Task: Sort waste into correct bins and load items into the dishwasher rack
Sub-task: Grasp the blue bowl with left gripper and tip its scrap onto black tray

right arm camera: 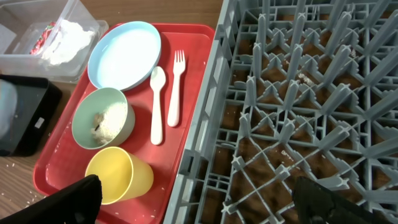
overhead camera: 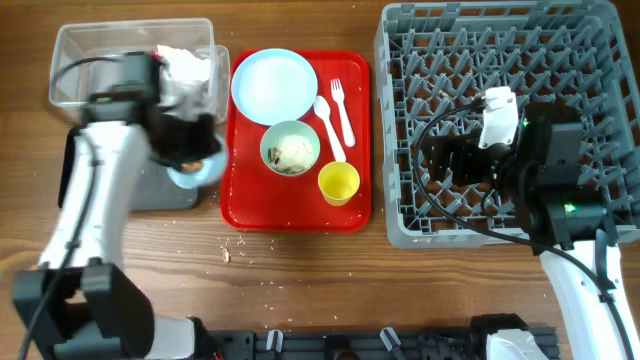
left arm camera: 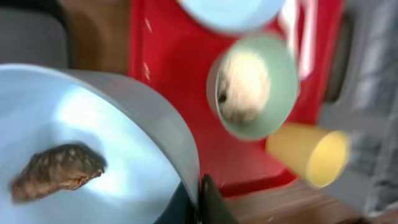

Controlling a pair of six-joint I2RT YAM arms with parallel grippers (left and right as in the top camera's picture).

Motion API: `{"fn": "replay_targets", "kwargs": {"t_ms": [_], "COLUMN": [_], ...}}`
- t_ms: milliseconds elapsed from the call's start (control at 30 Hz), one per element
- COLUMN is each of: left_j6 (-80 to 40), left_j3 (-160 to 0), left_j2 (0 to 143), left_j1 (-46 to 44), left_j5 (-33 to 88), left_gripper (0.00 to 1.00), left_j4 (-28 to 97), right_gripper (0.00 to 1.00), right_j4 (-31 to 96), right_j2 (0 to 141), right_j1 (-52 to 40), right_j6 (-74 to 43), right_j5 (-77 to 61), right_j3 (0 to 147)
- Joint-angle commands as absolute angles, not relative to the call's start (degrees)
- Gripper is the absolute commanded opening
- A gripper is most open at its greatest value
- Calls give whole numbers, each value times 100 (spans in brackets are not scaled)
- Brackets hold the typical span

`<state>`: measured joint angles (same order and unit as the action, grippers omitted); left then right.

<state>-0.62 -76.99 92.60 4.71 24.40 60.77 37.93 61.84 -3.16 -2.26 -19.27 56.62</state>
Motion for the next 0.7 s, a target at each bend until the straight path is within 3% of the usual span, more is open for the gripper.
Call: {"fn": "replay_targets", "kwargs": {"t_ms": [0,167,367,667], "left_j6": [738,731,698,97], "left_j3": [-7762,-7762,-7762,-7762], "left_j2": [9756,10838,11091,11091], "left_j1": [2034,3271,3776,3900], "left_j5": [4897,6899,8597,8744], "left_gripper": [4,4,4,4], "left_j4": [5732,5500,5505,5494], "right_gripper": [100,100,100,100], "right_j4": [3785,3785,3780,3782], "right_j2": [6215,6215,6215,6217], "right_j1": [-294,-294,-294,-294], "right_j6": [-167,-165,-163,-152], "right_j5": [-1940,-1940,-1938,-1938], "right_j3": [5765,5765,5765,5763]}}
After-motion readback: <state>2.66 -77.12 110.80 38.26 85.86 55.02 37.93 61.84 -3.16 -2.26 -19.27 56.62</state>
